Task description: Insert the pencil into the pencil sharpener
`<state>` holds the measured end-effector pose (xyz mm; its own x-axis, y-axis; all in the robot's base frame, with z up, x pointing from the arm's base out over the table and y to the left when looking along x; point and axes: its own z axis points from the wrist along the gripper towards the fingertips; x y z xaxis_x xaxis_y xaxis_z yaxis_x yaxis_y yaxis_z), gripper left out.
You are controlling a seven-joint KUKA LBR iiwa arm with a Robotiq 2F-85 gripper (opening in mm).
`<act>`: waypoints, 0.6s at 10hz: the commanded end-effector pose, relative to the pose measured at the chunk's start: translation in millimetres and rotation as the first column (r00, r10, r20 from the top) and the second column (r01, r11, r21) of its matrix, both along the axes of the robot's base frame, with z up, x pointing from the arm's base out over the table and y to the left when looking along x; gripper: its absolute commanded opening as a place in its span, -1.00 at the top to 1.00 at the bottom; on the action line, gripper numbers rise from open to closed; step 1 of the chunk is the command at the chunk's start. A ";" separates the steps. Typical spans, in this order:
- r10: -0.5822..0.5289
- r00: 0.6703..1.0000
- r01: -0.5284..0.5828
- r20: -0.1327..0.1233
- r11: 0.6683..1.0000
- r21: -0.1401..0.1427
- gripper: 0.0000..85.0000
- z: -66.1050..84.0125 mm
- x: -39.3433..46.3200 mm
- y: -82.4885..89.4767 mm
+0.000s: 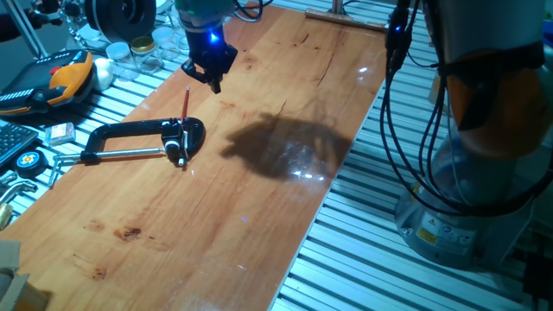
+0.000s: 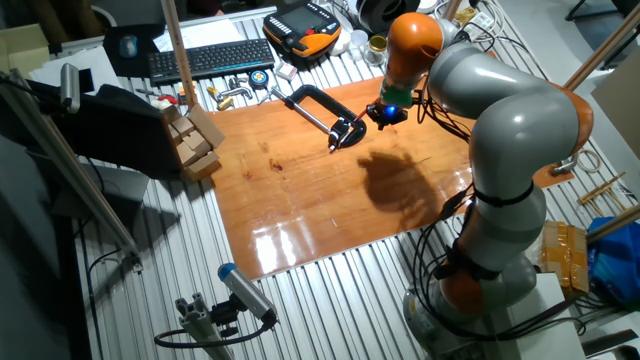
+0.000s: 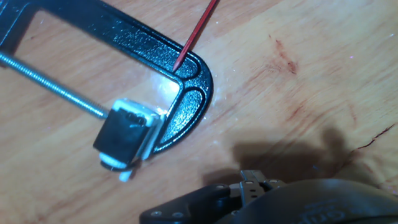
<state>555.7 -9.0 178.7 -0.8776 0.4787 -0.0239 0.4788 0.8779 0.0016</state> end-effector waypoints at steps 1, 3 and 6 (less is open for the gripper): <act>-0.003 1.000 0.003 0.000 1.000 0.002 1.00 -1.8 1.3 -1.8; -0.009 1.000 0.009 -0.003 1.000 0.010 1.00 -4.4 6.7 -9.6; -0.015 1.000 0.015 -0.001 1.000 0.009 1.00 -6.1 8.1 -11.6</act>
<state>563.9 -20.7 172.7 -0.8696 0.4934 -0.0192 0.4933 0.8698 0.0093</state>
